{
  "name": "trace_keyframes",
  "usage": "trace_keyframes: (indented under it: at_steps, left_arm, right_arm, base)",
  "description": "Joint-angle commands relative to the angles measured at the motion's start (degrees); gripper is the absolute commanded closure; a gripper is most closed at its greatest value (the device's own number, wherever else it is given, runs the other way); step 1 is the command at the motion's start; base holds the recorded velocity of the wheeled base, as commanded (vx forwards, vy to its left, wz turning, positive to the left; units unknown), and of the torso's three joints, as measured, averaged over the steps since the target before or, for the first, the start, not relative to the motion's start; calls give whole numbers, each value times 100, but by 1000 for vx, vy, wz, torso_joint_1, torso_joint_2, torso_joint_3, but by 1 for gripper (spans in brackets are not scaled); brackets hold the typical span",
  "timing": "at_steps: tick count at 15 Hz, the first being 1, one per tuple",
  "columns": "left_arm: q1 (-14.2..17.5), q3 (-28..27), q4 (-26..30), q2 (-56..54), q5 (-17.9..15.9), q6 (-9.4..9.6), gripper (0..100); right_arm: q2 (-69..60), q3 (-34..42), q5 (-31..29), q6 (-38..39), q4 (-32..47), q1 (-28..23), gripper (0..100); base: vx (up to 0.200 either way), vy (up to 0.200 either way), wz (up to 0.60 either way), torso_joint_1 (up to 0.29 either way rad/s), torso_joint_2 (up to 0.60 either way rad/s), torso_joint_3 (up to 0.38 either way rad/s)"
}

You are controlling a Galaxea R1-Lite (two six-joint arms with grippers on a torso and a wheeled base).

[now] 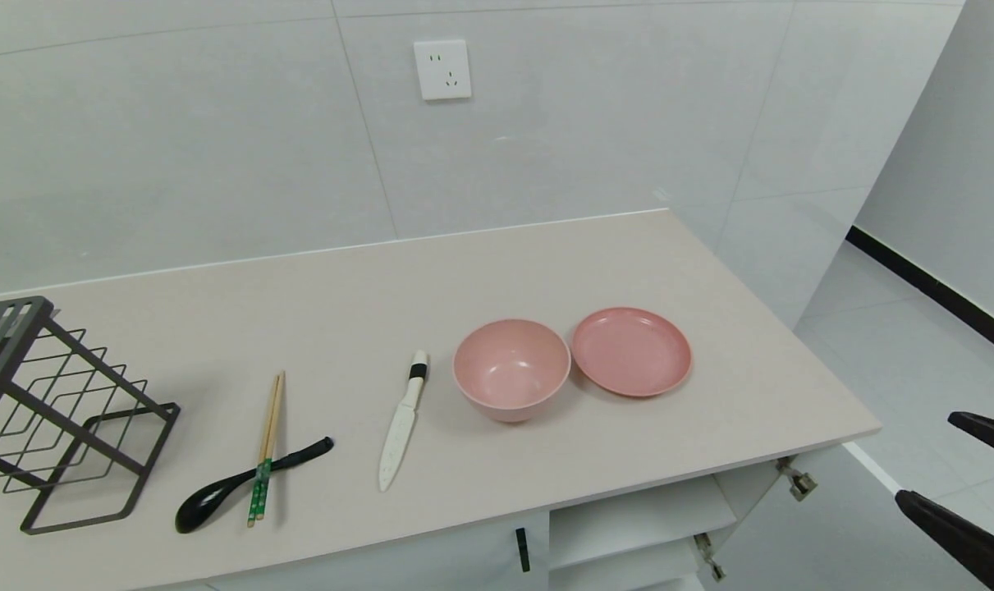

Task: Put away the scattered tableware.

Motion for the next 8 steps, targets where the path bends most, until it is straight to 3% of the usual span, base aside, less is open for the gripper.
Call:
trace_keyframes:
  at_steps: [1, 5, 8]
  left_arm:
    - [1, 0, -2, 7, 2, -1, 0]
    - [1, 0, -2, 7, 2, -1, 0]
    - [1, 0, -2, 7, 2, 7, 0]
  right_arm:
    - [484, -295, 10, 14, 37, 11, 0]
    - [853, -814, -34, 5, 635, 11, 0]
    - [1029, -1350, -438, 5, 1584, 20, 0]
  base:
    - [0, 0, 0, 0, 0, 0]
    - [0, 0, 0, 0, 0, 0]
    - [0, 0, 0, 0, 0, 0]
